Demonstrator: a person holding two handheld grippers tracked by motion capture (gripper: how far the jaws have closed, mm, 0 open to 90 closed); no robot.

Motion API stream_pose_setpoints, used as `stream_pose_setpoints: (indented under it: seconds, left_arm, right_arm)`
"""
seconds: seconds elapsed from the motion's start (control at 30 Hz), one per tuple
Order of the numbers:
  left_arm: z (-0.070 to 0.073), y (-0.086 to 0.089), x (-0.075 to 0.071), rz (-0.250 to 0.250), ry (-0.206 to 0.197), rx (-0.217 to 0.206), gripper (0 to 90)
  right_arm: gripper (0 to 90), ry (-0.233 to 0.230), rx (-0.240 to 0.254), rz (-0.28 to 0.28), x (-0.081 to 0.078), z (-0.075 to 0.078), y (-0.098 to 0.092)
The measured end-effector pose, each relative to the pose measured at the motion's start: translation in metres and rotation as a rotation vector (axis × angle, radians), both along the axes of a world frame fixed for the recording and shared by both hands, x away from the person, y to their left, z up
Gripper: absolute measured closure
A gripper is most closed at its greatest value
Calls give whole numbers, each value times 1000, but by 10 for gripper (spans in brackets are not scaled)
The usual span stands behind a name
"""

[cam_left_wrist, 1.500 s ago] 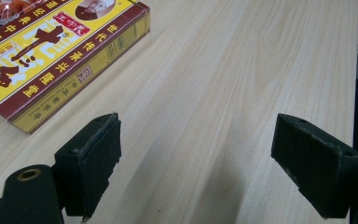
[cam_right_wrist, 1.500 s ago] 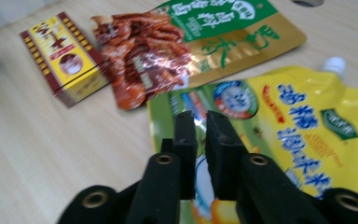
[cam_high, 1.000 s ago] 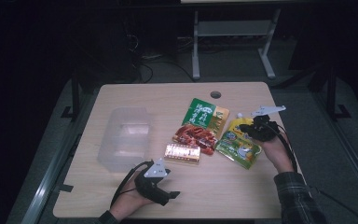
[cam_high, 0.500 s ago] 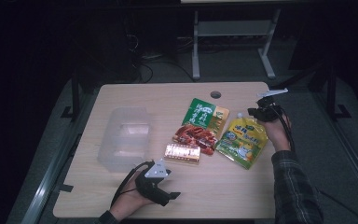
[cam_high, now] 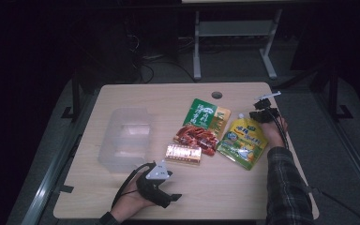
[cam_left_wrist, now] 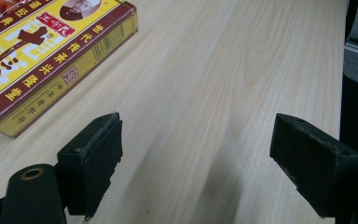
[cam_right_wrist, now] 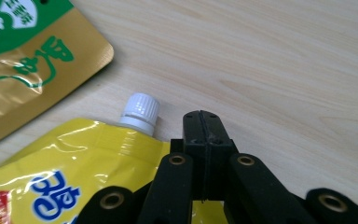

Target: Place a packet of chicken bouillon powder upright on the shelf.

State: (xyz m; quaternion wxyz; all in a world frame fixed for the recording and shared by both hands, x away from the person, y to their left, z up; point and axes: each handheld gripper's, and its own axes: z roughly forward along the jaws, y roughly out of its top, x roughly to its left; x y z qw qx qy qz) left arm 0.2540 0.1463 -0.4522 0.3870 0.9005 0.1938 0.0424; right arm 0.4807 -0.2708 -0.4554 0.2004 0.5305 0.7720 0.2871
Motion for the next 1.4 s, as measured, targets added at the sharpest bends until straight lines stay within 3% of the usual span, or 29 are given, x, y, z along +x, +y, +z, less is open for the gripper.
stream_pose_setpoints:
  seconds: [0.2, 0.47, 0.5, 0.6, 1.1, 1.4]
  left_arm:
    - [0, 1, 1, 0, 0, 3, 161]
    - [1, 1, 0, 2, 0, 2, 161]
    - [1, 2, 0, 2, 1, 1, 161]
    - [1, 2, 0, 2, 2, 1, 161]
    - [0, -1, -2, -4, 1, 8, 161]
    - [0, -1, -3, -7, 0, 9, 161]
  right_arm:
    - [900, 17, -15, 12, 2, -5, 3]
    - [900, 45, -56, 87, -4, -8, 13]
    - [900, 52, -85, 106, -7, -6, 17]
    - [900, 65, -106, 128, -12, -5, 20]
    - [900, 76, -84, 291, -67, -3, 25]
    - [900, 84, -74, 350, -102, 1, 26]
